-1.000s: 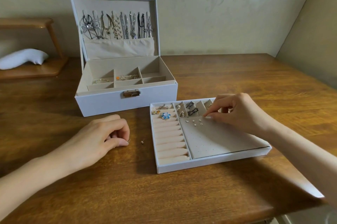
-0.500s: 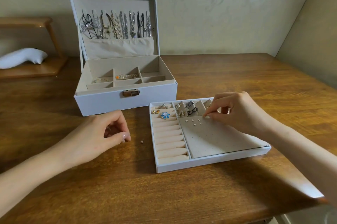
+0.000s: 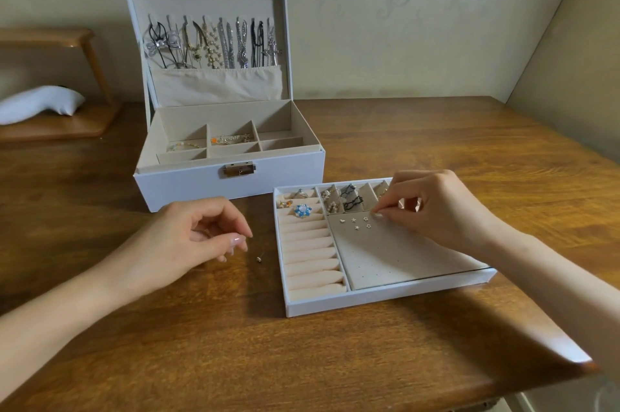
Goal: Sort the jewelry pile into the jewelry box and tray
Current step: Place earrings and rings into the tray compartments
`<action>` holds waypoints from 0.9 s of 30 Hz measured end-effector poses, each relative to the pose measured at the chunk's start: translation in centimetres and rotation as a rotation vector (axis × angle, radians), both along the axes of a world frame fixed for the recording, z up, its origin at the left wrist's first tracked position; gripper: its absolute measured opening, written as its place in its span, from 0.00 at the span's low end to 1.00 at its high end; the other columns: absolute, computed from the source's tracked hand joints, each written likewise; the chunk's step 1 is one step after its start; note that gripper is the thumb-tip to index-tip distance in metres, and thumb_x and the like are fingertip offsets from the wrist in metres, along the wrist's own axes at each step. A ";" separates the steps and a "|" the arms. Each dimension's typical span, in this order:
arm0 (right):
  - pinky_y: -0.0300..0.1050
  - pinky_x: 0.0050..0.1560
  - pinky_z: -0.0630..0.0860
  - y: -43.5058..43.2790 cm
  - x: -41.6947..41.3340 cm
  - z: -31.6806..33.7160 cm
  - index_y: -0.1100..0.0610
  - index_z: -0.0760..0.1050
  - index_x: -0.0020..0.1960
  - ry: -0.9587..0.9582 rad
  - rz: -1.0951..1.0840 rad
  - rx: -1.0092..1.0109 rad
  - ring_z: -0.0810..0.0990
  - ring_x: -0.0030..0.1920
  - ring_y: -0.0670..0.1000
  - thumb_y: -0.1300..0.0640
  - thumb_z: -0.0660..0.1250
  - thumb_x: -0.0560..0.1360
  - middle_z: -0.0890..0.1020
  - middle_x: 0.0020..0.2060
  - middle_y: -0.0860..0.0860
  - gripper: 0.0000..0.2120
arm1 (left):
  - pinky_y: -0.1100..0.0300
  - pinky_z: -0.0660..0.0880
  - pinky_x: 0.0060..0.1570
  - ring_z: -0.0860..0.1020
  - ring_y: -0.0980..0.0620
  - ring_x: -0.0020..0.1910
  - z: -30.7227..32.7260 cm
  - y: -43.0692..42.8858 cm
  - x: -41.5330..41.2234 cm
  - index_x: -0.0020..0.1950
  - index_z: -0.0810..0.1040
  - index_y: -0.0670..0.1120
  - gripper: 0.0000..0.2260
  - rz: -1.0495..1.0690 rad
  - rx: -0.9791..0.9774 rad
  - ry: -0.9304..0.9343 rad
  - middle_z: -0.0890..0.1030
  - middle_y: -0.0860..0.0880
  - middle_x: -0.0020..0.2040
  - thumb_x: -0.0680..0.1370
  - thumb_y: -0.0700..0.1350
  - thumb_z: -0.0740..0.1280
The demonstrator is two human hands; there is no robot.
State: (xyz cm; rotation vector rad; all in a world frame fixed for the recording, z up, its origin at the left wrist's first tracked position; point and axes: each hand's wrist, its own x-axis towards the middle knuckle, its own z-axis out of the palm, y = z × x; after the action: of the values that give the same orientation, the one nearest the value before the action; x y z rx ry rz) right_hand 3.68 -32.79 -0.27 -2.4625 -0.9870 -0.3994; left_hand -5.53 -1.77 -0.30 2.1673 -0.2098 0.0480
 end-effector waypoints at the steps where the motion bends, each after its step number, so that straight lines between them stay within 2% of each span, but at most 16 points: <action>1: 0.49 0.33 0.76 0.0 -0.1 -0.1 0.51 0.85 0.42 -0.026 0.002 -0.008 0.75 0.33 0.45 0.59 0.75 0.69 0.78 0.36 0.42 0.04 | 0.62 0.80 0.41 0.82 0.53 0.41 0.1 -0.1 0.0 0.41 0.81 0.54 0.09 -0.006 -0.019 0.006 0.83 0.51 0.42 0.72 0.39 0.70; 5: 0.50 0.30 0.76 0.0 -0.6 -0.7 0.51 0.85 0.43 -0.123 0.028 -0.048 0.73 0.30 0.47 0.56 0.72 0.71 0.78 0.38 0.43 0.03 | 0.64 0.79 0.39 0.82 0.52 0.41 0.5 -0.6 0.0 0.40 0.81 0.53 0.11 -0.011 -0.088 0.012 0.83 0.48 0.40 0.72 0.36 0.69; 9: 0.48 0.27 0.75 0.0 -0.8 -1.3 0.51 0.85 0.45 -0.147 0.045 -0.059 0.73 0.31 0.47 0.51 0.67 0.73 0.78 0.40 0.45 0.09 | 0.66 0.78 0.37 0.82 0.52 0.40 0.7 -1.0 0.1 0.42 0.82 0.50 0.09 0.005 -0.165 0.026 0.84 0.47 0.40 0.72 0.36 0.69; 11: 0.46 0.25 0.74 -0.4 -1.1 -1.4 0.51 0.85 0.48 -0.151 0.070 -0.090 0.72 0.30 0.47 0.51 0.64 0.74 0.78 0.42 0.46 0.11 | 0.66 0.78 0.37 0.82 0.52 0.39 1.0 -1.1 0.1 0.42 0.83 0.49 0.05 0.005 -0.243 0.061 0.84 0.46 0.40 0.69 0.39 0.72; 12: 0.46 0.24 0.73 -0.6 -1.2 -1.5 0.51 0.85 0.49 -0.147 0.076 -0.110 0.72 0.30 0.47 0.51 0.62 0.74 0.78 0.42 0.46 0.13 | 0.66 0.78 0.37 0.82 0.51 0.40 1.2 -1.1 0.1 0.42 0.83 0.48 0.06 -0.006 -0.285 0.088 0.84 0.45 0.41 0.67 0.43 0.76; 14: 0.47 0.24 0.73 -0.9 -1.1 -1.3 0.49 0.84 0.52 -0.135 0.078 -0.159 0.73 0.31 0.47 0.51 0.59 0.73 0.78 0.43 0.45 0.16 | 0.66 0.78 0.37 0.82 0.51 0.41 1.4 -1.2 0.2 0.43 0.84 0.46 0.12 -0.024 -0.365 0.151 0.84 0.44 0.42 0.62 0.49 0.76; 16: 0.45 0.25 0.75 -1.1 -0.9 -0.9 0.47 0.81 0.57 -0.110 0.089 -0.187 0.72 0.31 0.45 0.50 0.57 0.73 0.76 0.43 0.43 0.18 | 0.66 0.78 0.37 0.82 0.51 0.41 1.6 -1.9 0.4 0.44 0.84 0.43 0.10 -0.015 -0.460 0.217 0.84 0.43 0.43 0.65 0.44 0.76; 17: 0.42 0.27 0.75 -1.2 -0.8 -0.5 0.47 0.79 0.61 -0.078 0.089 -0.156 0.72 0.30 0.45 0.50 0.58 0.74 0.76 0.43 0.42 0.19 | 0.65 0.78 0.37 0.83 0.51 0.41 1.7 -2.4 0.5 0.45 0.83 0.41 0.09 -0.013 -0.496 0.252 0.84 0.42 0.43 0.67 0.41 0.75; 19: 0.37 0.33 0.74 -1.2 -1.0 0.4 0.47 0.76 0.64 0.052 0.044 0.069 0.73 0.32 0.47 0.55 0.63 0.76 0.77 0.41 0.41 0.17 | 0.65 0.79 0.38 0.83 0.50 0.42 2.1 -3.8 0.6 0.48 0.82 0.39 0.10 -0.028 -0.541 0.315 0.85 0.42 0.45 0.67 0.37 0.70; 21: 0.37 0.35 0.72 -0.9 -1.5 1.4 0.46 0.79 0.59 0.173 0.002 0.330 0.73 0.34 0.51 0.62 0.67 0.75 0.78 0.38 0.41 0.17 | 0.64 0.80 0.39 0.84 0.50 0.44 2.4 -5.2 0.6 0.49 0.81 0.39 0.11 -0.066 -0.575 0.361 0.85 0.43 0.46 0.68 0.35 0.68; 22: 0.37 0.35 0.71 -0.4 -2.0 1.8 0.45 0.81 0.56 0.205 0.005 0.390 0.73 0.34 0.53 0.64 0.68 0.74 0.79 0.37 0.42 0.17 | 0.64 0.80 0.39 0.84 0.50 0.45 2.6 -5.7 0.6 0.50 0.82 0.40 0.11 -0.086 -0.592 0.384 0.85 0.43 0.47 0.69 0.34 0.68; 27: 0.37 0.33 0.72 3.0 -4.5 1.5 0.47 0.82 0.46 0.266 0.098 0.443 0.74 0.32 0.49 0.61 0.73 0.70 0.79 0.34 0.43 0.10 | 0.63 0.81 0.41 0.83 0.49 0.48 2.6 -7.2 0.6 0.52 0.82 0.40 0.12 -0.099 -0.602 0.439 0.85 0.43 0.48 0.74 0.29 0.63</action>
State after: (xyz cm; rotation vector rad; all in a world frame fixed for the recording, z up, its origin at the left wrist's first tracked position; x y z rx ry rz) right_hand -0.86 -29.77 1.25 -1.9975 -0.8026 -0.2202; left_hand -4.93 -8.98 2.34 1.5183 -0.0373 -0.3737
